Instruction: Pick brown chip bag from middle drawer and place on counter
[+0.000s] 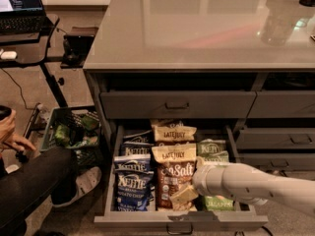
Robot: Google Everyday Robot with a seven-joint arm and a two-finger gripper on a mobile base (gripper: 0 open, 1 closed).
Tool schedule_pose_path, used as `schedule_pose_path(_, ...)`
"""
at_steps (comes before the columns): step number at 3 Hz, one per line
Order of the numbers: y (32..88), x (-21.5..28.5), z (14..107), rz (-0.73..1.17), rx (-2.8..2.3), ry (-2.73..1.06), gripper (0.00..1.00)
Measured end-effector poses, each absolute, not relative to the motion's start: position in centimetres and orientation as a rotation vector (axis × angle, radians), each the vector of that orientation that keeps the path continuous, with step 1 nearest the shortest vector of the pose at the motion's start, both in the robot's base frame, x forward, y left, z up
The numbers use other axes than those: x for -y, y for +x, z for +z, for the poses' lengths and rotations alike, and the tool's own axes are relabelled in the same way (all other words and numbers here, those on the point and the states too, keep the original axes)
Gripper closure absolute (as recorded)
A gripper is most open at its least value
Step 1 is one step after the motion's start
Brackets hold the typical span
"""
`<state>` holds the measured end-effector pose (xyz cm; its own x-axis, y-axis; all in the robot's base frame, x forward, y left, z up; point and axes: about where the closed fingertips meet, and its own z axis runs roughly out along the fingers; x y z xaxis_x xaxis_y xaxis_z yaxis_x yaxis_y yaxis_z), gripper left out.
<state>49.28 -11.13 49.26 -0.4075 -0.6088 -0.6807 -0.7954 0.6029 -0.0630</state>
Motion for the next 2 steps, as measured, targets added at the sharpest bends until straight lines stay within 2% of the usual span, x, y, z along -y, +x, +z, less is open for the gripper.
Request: schedule_pose_path(2,49.0,7.3,45.2,0.322,-2.073,-1.233,0.0)
